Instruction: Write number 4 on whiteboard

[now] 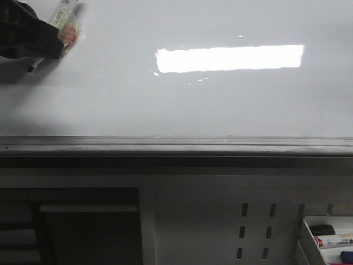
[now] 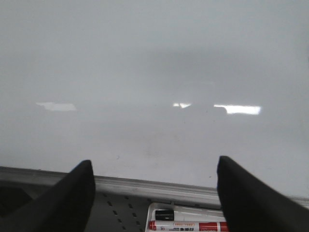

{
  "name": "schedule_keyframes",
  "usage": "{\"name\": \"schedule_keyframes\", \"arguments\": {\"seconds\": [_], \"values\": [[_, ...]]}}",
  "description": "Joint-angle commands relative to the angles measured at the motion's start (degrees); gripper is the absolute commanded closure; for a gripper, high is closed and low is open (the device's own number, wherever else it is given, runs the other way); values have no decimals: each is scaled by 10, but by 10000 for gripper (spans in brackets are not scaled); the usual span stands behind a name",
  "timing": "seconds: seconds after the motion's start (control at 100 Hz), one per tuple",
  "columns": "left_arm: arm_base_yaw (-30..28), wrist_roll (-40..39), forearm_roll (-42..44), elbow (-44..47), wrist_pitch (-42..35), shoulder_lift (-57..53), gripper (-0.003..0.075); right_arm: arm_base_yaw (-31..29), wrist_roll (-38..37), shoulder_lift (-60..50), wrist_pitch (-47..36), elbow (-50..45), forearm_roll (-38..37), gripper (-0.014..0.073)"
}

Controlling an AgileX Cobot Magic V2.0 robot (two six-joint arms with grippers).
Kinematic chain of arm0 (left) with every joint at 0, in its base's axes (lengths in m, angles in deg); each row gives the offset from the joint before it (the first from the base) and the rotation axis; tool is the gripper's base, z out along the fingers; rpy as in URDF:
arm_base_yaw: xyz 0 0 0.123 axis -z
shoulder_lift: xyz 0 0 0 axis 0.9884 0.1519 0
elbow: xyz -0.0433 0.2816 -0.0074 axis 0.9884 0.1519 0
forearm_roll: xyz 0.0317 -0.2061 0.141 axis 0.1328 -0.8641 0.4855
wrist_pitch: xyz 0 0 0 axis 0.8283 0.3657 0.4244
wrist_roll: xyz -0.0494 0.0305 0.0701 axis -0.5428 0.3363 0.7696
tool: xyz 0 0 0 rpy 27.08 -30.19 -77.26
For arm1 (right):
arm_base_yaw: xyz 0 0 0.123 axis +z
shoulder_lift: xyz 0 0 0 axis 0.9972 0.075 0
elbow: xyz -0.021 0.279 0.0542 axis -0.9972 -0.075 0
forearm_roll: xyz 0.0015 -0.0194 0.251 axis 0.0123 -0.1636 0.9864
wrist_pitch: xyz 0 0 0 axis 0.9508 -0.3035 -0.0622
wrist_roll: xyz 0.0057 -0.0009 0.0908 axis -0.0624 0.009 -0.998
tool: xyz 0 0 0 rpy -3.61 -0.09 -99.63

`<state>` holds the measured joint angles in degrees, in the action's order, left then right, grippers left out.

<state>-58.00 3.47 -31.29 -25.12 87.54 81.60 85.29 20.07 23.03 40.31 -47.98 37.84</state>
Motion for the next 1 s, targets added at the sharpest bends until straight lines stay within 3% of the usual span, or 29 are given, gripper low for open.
{"name": "schedule_keyframes", "arguments": {"seconds": [0.0,0.08,0.19,0.28,0.42,0.55,0.7,0.99], "values": [[0,-1,26,-39,68,-23,741,-2,17,17,16,49,7,116],[8,6,40,-74,169,-34,741,-2,42,37,55,76,8,116],[27,74,22,-119,299,-44,741,-2,88,70,90,105,39,134],[43,157,-13,-150,387,-49,741,-2,163,109,117,127,112,169],[63,317,-136,-192,500,-49,741,-2,317,184,184,172,249,226],[64,458,-260,-201,532,-49,741,4,454,251,286,230,332,230],[64,554,-336,-201,535,-49,741,70,535,324,332,299,330,230],[64,626,-416,-201,550,-49,741,253,579,442,295,406,273,230]]}}
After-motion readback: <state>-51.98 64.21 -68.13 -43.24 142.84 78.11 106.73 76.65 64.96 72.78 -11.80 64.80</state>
